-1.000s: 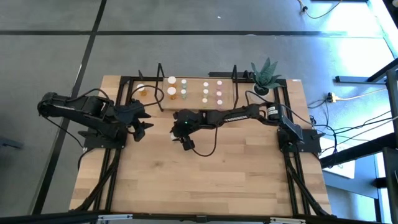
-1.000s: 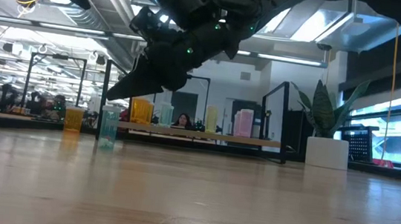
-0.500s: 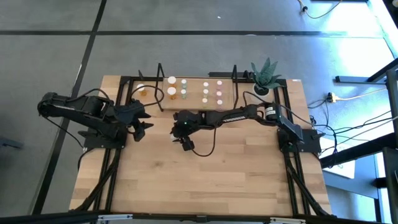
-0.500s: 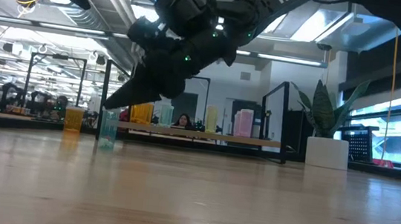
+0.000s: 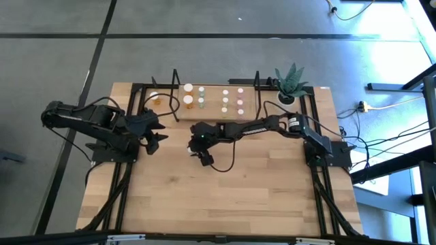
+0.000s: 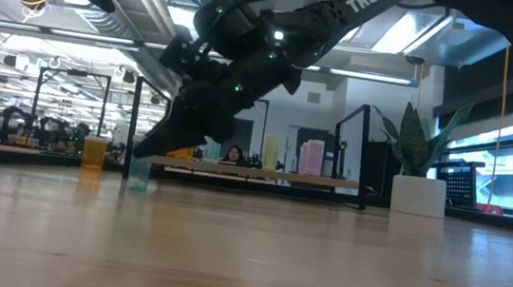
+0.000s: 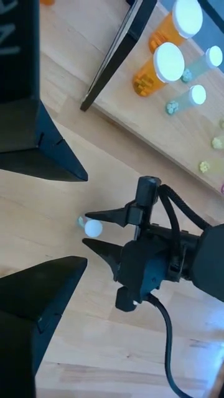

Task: Pick and place medicine bottles onto shelf by color
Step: Put the blue pill bottle on the shelf aligned with the other blue pill bottles

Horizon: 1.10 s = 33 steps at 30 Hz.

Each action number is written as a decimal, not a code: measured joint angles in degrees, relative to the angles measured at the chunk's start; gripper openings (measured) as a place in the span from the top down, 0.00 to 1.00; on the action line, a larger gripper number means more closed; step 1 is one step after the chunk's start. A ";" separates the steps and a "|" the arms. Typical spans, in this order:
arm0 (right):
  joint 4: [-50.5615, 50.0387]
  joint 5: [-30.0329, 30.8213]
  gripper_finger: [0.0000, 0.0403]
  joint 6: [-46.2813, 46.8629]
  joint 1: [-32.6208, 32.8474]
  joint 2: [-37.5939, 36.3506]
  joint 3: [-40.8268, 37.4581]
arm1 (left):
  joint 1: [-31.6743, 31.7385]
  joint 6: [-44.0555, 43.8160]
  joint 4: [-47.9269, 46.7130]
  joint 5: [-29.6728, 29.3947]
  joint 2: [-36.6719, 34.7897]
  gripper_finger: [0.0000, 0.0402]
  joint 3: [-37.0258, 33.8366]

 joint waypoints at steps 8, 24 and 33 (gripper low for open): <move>0.48 0.62 0.51 0.82 0.00 -0.04 0.04 | 0.00 0.00 0.02 0.00 0.00 0.50 0.00; 0.42 0.51 0.70 1.02 0.00 -0.04 0.04 | 0.00 0.04 0.02 0.00 0.00 0.50 0.00; 0.08 -3.34 0.70 8.30 -0.48 -1.74 0.57 | 0.00 0.09 -0.02 0.00 -0.02 0.50 0.00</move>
